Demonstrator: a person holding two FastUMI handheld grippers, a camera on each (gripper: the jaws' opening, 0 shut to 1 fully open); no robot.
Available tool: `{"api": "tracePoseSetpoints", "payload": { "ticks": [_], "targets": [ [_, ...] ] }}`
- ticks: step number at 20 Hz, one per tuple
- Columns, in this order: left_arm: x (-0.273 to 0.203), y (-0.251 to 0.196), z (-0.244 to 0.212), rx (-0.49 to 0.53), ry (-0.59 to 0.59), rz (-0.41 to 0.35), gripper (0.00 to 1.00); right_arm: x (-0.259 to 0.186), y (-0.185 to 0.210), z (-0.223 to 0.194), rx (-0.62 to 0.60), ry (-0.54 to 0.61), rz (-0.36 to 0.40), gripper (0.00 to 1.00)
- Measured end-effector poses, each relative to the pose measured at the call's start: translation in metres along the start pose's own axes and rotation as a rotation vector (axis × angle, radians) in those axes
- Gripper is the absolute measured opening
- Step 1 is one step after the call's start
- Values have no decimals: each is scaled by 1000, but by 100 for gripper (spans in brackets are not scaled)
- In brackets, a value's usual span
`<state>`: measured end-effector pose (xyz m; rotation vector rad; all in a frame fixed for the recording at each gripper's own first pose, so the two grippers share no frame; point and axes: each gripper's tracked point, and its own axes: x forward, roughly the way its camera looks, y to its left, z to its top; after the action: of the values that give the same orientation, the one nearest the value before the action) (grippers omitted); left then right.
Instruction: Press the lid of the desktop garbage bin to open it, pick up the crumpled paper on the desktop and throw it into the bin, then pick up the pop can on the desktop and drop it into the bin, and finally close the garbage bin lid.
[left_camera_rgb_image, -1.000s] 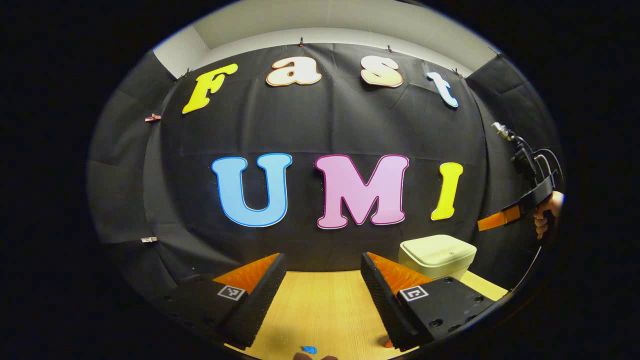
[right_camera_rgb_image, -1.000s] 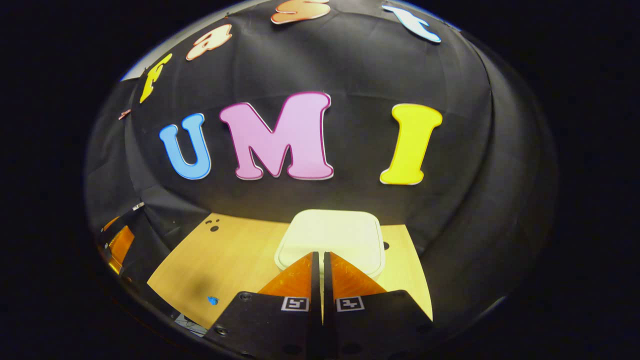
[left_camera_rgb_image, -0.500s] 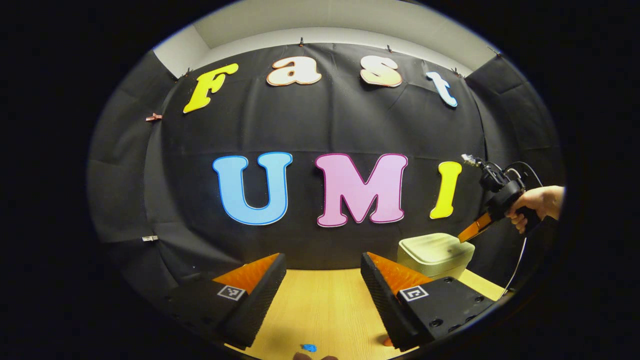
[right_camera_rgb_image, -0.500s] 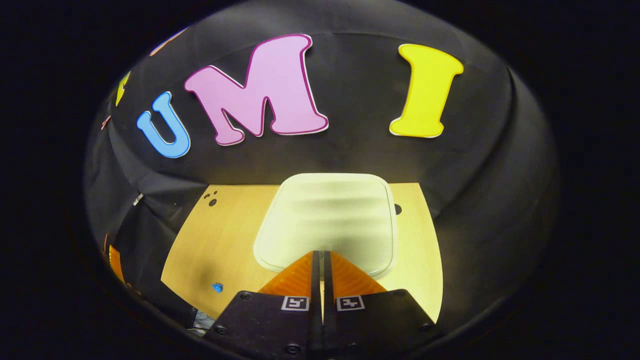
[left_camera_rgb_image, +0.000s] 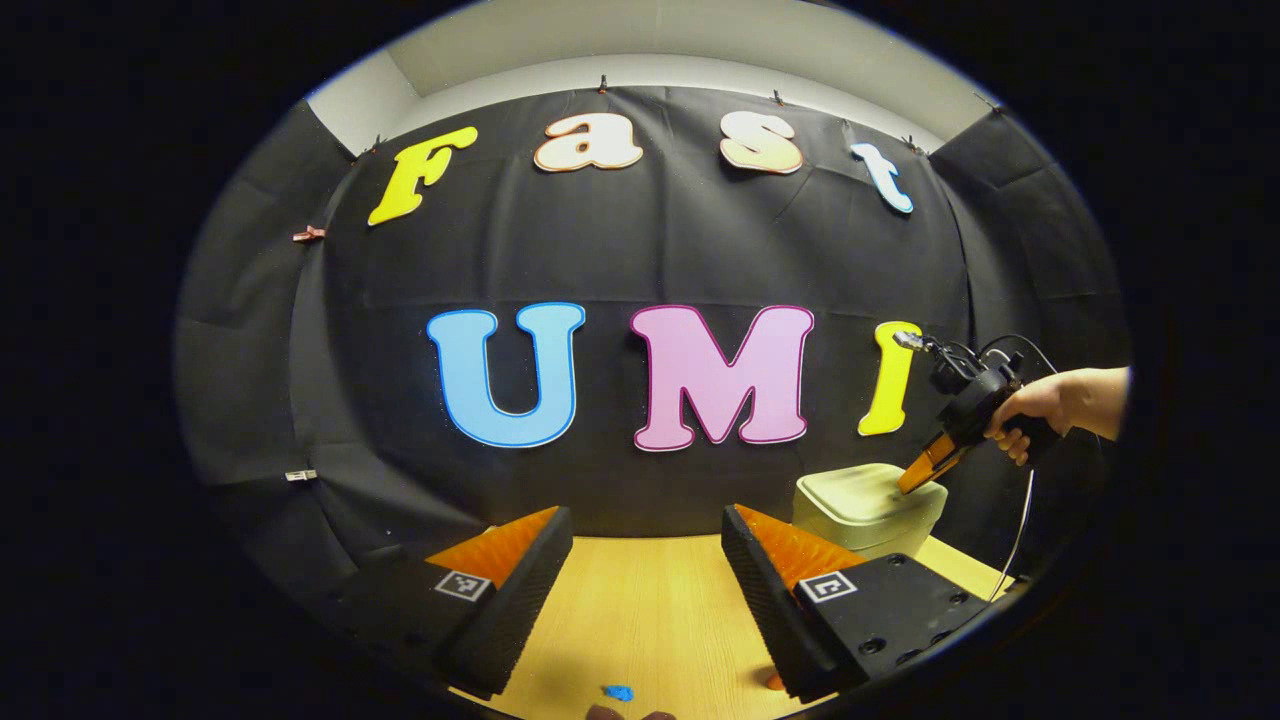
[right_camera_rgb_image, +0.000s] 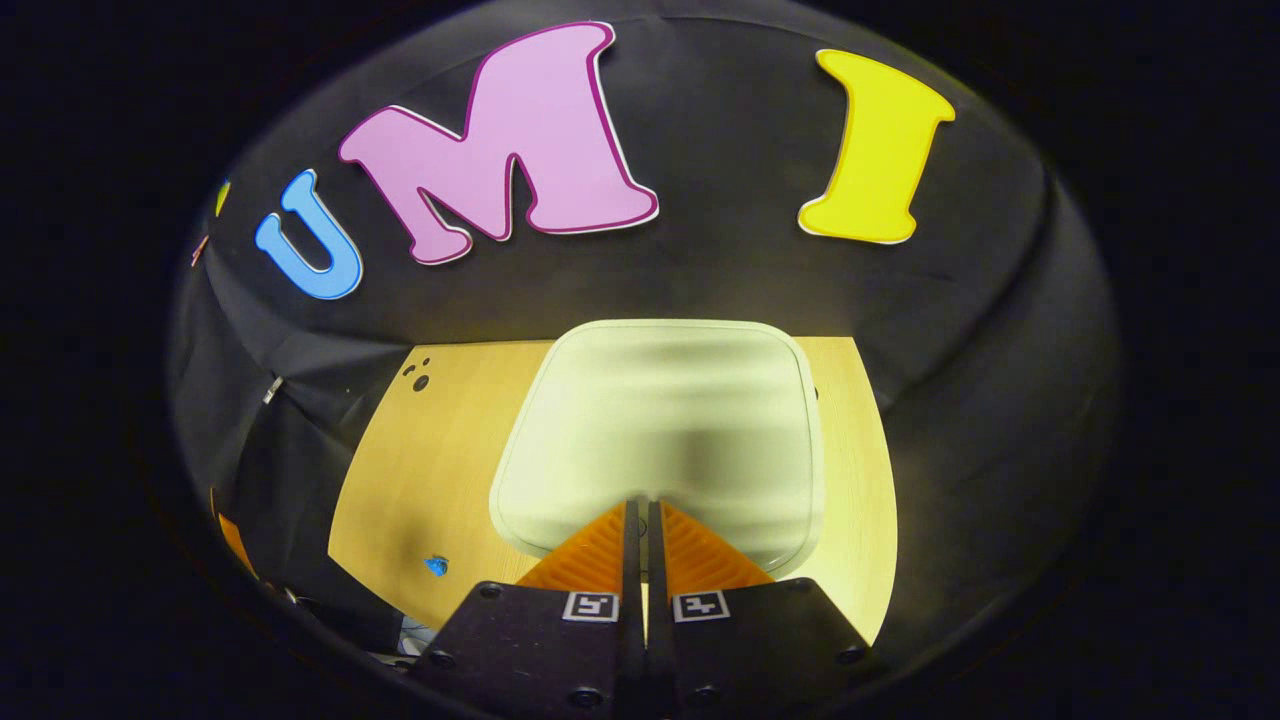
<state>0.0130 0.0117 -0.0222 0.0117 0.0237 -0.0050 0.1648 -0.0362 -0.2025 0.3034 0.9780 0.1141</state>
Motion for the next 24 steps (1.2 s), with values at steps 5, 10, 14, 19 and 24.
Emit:
{"api": "tracePoseSetpoints", "payload": {
  "ticks": [5,10,14,19,24],
  "targets": [
    [0,0,-1,1,10,-1,96,6,3,-7,-43,30,-4,5],
    [0,1,-3,1,17,7,96,8,3,-9,-105,37,-11,5],
    [-1,2,-3,0,13,15,96,7,2,-10,-105,44,-22,5],
    [-2,3,-2,-1,4,15,96,-2,5,3,-42,-1,-5,5],
    [-2,2,-4,-3,7,11,96,-16,7,18,-52,-99,-15,5]
  ]
}}
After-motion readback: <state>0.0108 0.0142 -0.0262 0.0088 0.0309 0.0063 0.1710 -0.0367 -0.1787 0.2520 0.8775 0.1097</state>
